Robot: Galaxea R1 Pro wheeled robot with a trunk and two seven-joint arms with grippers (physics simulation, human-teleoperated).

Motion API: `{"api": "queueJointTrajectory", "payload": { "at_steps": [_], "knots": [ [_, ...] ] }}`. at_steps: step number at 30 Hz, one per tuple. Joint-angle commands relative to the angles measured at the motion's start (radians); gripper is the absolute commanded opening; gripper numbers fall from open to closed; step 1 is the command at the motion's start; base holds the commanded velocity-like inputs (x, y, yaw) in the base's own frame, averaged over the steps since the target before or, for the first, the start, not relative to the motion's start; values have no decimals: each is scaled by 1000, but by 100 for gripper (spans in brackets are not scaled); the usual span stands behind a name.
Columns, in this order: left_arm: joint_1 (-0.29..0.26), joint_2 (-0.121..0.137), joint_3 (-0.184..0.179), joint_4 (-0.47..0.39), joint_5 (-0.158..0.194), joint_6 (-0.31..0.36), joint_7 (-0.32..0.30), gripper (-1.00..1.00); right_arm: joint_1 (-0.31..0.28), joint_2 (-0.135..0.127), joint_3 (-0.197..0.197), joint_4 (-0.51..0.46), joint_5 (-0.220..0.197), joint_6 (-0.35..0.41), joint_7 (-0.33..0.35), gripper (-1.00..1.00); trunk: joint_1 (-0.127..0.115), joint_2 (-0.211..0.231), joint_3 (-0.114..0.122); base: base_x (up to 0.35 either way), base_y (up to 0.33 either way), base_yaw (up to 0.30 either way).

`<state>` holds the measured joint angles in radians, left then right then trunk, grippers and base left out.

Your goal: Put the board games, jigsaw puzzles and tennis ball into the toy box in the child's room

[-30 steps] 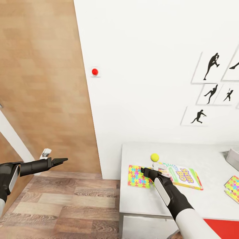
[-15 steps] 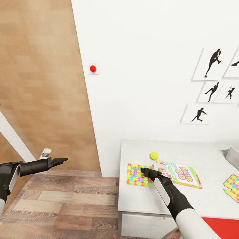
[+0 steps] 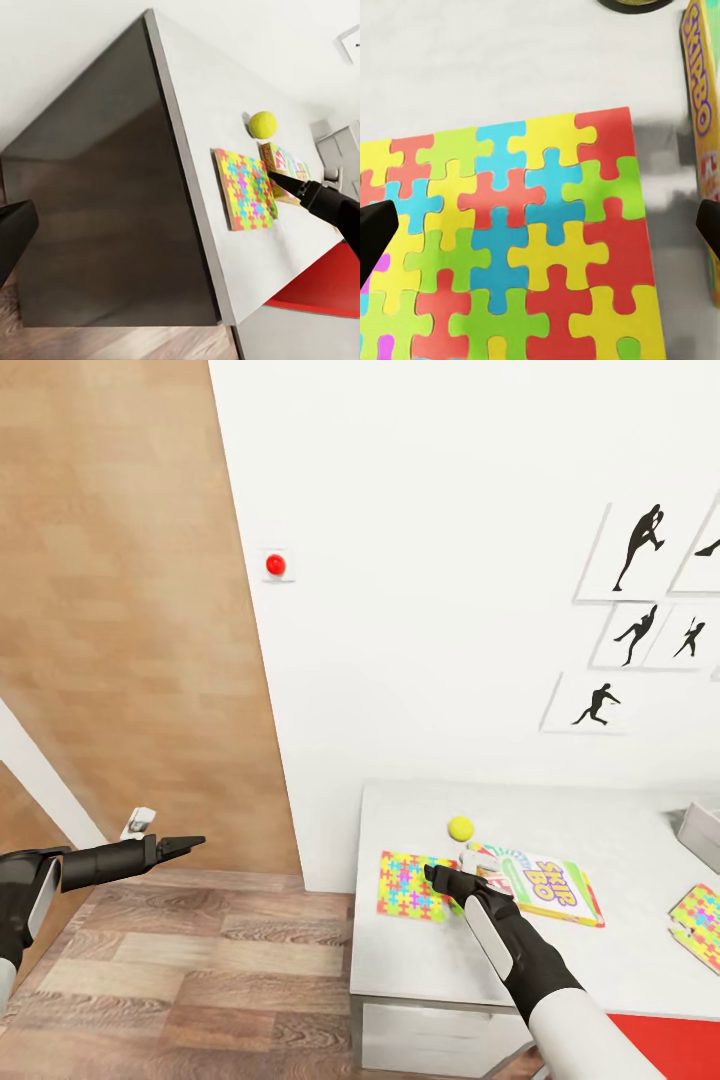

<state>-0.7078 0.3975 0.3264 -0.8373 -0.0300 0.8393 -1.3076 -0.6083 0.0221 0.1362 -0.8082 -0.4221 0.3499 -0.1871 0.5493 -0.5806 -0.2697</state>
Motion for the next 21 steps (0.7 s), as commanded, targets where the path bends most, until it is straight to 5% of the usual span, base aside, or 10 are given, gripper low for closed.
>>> {"api": "queueJointTrajectory", "payload": {
  "at_steps": [1, 21],
  "knots": [
    [-1, 0, 2, 0, -3, 10, -6, 100, -1, -1, 3, -2, -10, 3, -9, 100, 0, -1, -2, 0, 0, 0],
    [-1, 0, 2, 0, -4, 10, -7, 100, -1, -1, 3, -2, -10, 3, -9, 100, 0, -1, -6, 0, 34, 0]
  ]
}}
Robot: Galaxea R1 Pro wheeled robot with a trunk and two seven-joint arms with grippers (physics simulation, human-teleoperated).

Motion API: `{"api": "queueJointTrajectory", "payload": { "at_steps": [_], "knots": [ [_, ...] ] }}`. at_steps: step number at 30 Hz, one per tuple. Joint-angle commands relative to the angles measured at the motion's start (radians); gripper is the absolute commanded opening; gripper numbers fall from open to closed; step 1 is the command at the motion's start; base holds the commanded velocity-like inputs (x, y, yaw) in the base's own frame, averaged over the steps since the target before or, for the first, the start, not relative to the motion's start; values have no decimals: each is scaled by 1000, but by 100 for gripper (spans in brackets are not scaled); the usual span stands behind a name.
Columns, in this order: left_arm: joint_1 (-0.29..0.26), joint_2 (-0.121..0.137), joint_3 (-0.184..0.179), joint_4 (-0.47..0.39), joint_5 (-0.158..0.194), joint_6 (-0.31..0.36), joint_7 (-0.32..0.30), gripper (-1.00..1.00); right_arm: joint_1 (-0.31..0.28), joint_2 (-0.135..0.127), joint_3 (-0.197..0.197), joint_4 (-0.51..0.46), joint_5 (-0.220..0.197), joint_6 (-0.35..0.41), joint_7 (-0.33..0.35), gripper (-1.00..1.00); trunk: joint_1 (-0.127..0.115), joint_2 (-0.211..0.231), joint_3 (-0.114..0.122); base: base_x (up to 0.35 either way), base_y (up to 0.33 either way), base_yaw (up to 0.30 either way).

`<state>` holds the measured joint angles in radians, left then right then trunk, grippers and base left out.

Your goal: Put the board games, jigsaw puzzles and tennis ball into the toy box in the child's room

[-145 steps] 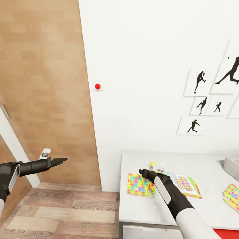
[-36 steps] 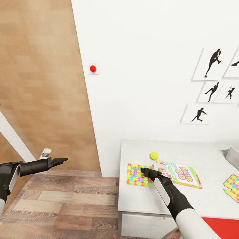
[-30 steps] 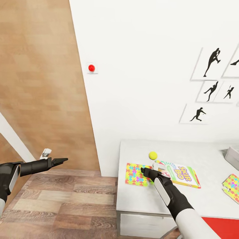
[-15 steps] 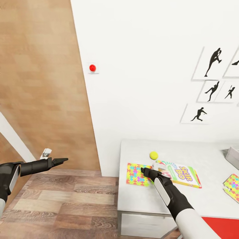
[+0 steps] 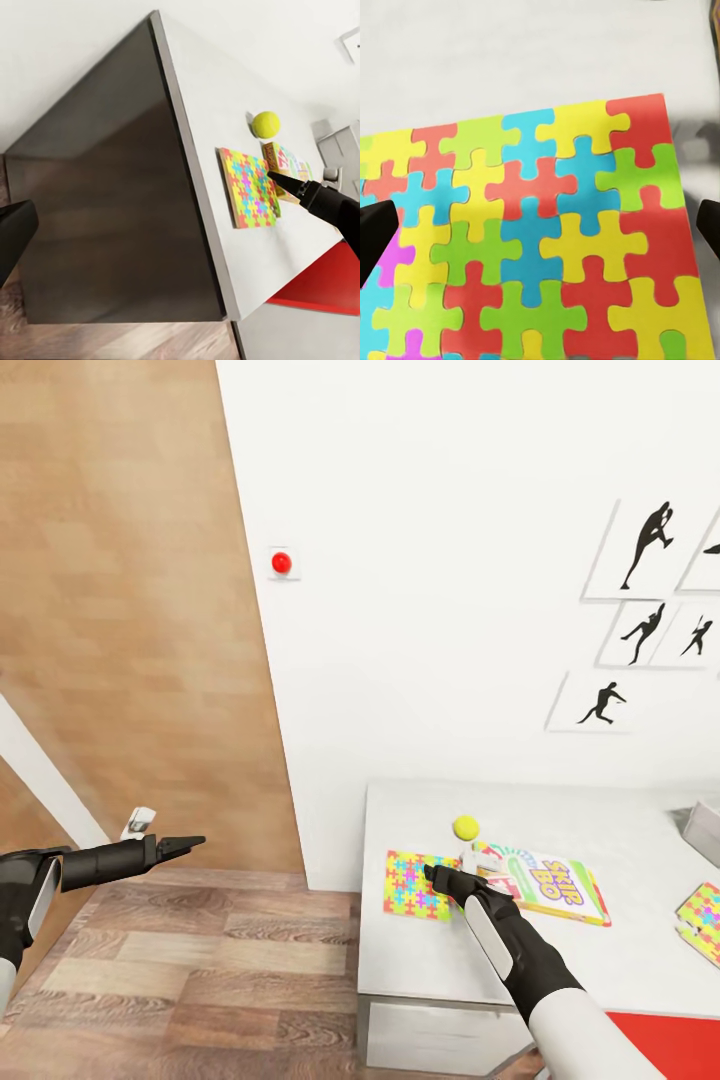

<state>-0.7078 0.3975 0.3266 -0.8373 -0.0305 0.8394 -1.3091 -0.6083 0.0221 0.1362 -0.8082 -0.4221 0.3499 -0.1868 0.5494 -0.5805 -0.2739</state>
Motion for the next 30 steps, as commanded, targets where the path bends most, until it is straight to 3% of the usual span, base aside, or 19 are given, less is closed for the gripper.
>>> {"api": "queueJointTrajectory", "payload": {
  "at_steps": [1, 22, 30],
  "knots": [
    [-1, 0, 2, 0, -3, 10, -6, 100, -1, -1, 3, -2, -10, 3, -10, 100, 0, -2, -3, 0, 0, 0],
    [-1, 0, 2, 0, -3, 10, -6, 100, -1, -1, 4, -2, -10, 3, -10, 100, 0, -2, -29, 0, 1, 0],
    [-1, 0, 2, 0, -3, 10, -6, 100, -1, -1, 5, -2, -9, 3, -10, 100, 0, -2, -30, 0, 201, 0]
  ]
}}
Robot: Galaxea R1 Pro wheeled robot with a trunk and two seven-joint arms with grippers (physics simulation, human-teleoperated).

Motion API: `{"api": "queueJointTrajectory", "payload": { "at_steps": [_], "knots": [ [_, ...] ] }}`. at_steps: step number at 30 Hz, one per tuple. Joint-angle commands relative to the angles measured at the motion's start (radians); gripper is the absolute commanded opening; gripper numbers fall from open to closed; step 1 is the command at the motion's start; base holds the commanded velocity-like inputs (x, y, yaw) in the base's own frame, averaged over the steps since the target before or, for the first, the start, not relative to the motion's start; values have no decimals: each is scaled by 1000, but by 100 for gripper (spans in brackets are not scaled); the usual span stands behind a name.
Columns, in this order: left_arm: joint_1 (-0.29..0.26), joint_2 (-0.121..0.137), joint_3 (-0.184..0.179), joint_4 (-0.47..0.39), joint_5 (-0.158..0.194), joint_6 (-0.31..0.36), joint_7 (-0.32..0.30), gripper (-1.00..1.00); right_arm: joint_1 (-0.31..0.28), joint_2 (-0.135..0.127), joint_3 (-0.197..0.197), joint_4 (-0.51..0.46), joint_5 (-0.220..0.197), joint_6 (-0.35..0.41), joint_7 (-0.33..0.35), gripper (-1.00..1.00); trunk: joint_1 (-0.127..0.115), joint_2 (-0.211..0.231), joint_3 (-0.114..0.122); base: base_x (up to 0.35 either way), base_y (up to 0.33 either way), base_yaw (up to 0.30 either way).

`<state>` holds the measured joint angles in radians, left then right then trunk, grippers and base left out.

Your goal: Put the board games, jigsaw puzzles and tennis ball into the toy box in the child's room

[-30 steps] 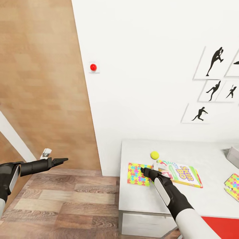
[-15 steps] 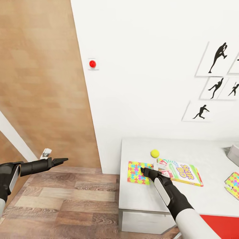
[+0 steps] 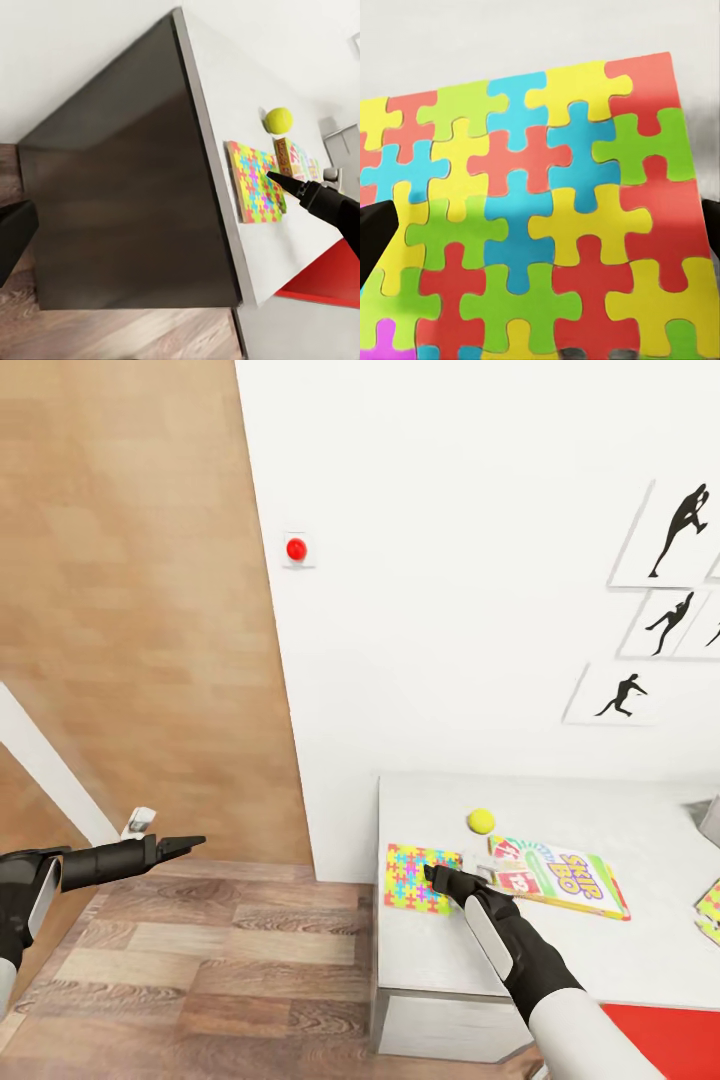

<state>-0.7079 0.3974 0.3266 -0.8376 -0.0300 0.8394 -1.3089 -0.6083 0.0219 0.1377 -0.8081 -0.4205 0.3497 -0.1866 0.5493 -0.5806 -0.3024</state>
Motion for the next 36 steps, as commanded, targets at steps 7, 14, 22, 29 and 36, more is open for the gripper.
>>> {"api": "queueJointTrajectory", "payload": {
  "at_steps": [7, 14, 22, 29, 36],
  "knots": [
    [-1, 0, 2, 0, -3, 10, -6, 100, -1, 0, 3, -2, -11, 3, -10, 100, 0, -1, -2, 0, 203, 0],
    [-1, 0, 0, 0, -4, 10, -6, 100, -1, 0, 3, -2, -11, 3, -10, 100, 0, -1, -2, 0, 88, 0],
    [-1, 0, 1, 0, -4, 9, -6, 100, -1, 0, 3, -2, -11, 3, -10, 100, 0, -1, -2, 0, 9, 0],
    [-1, 0, 1, 0, -4, 10, -6, 100, -1, 0, 3, -2, -11, 3, -10, 100, 0, -1, -2, 0, 45, 0],
    [-1, 0, 2, 0, -4, 9, -6, 100, -1, 0, 2, -2, -11, 3, -10, 100, 0, -1, -1, 0, 27, 0]
  ]
}}
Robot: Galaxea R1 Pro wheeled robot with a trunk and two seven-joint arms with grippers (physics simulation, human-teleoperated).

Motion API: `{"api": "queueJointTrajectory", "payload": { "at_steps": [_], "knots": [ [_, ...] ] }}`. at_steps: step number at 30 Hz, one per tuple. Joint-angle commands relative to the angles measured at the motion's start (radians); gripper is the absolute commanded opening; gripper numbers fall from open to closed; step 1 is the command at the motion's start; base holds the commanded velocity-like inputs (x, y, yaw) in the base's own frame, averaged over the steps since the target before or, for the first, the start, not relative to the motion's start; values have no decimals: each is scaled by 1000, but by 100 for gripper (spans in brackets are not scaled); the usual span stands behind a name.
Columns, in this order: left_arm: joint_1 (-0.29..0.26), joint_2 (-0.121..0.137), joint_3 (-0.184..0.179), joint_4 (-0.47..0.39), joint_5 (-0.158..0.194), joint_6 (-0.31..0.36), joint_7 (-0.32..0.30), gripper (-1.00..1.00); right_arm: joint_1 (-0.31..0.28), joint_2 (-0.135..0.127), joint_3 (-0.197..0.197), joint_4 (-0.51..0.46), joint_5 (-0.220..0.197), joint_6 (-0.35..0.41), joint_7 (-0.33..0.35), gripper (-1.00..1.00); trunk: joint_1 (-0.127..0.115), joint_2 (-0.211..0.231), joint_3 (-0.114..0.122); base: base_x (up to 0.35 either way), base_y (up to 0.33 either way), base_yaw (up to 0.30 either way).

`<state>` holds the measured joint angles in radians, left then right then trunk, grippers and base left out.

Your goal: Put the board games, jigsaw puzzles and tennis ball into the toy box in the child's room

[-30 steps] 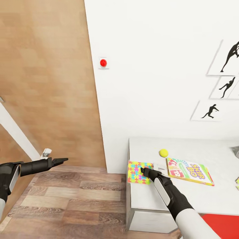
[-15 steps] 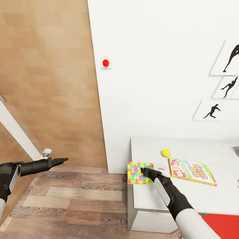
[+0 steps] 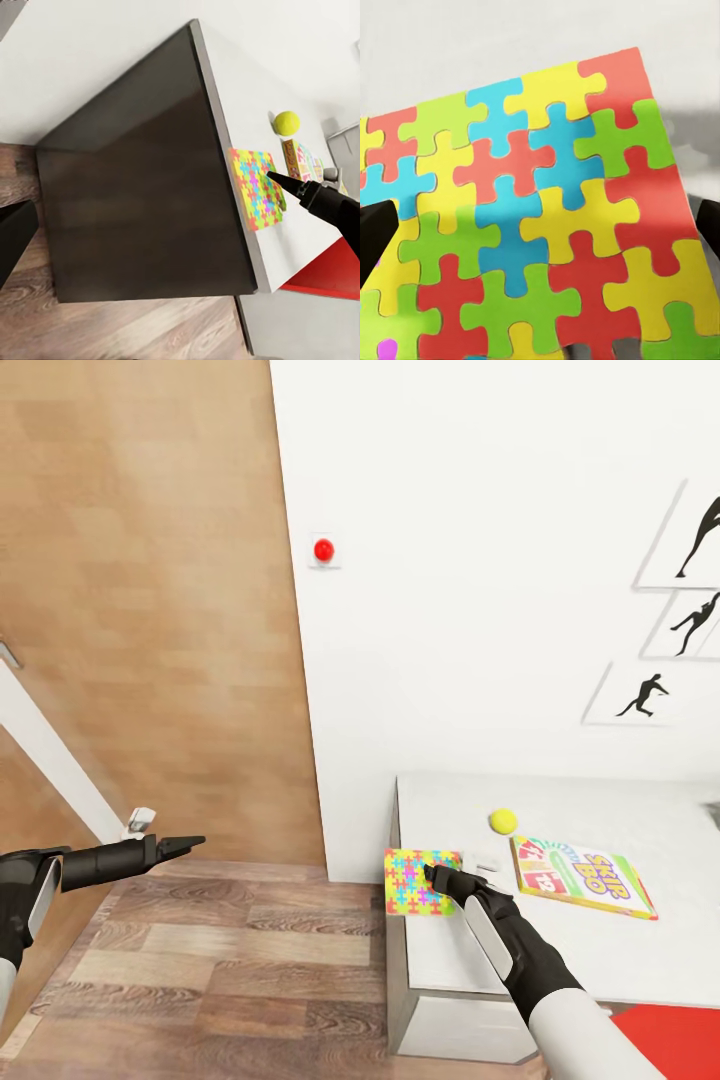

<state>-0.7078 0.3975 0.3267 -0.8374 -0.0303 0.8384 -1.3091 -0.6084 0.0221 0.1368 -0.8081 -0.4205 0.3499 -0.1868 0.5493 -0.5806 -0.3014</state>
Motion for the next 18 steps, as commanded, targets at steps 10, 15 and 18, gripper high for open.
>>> {"api": "queueJointTrajectory", "payload": {
  "at_steps": [10, 15, 18],
  "knots": [
    [-1, 0, 2, 0, -3, 10, -6, 100, 0, -2, 3, -4, -11, 2, -9, 100, 0, -1, 12, 0, 1, -53],
    [-1, 0, 2, 0, -3, 10, -6, 100, 5, -3, 3, -15, -12, 2, -8, 100, 0, -1, 20, 0, 0, -88],
    [-1, 0, 2, 0, -3, 10, -6, 100, 6, -3, 2, -18, -13, 2, -8, 100, 0, -1, 25, 0, 0, -93]
  ]
}}
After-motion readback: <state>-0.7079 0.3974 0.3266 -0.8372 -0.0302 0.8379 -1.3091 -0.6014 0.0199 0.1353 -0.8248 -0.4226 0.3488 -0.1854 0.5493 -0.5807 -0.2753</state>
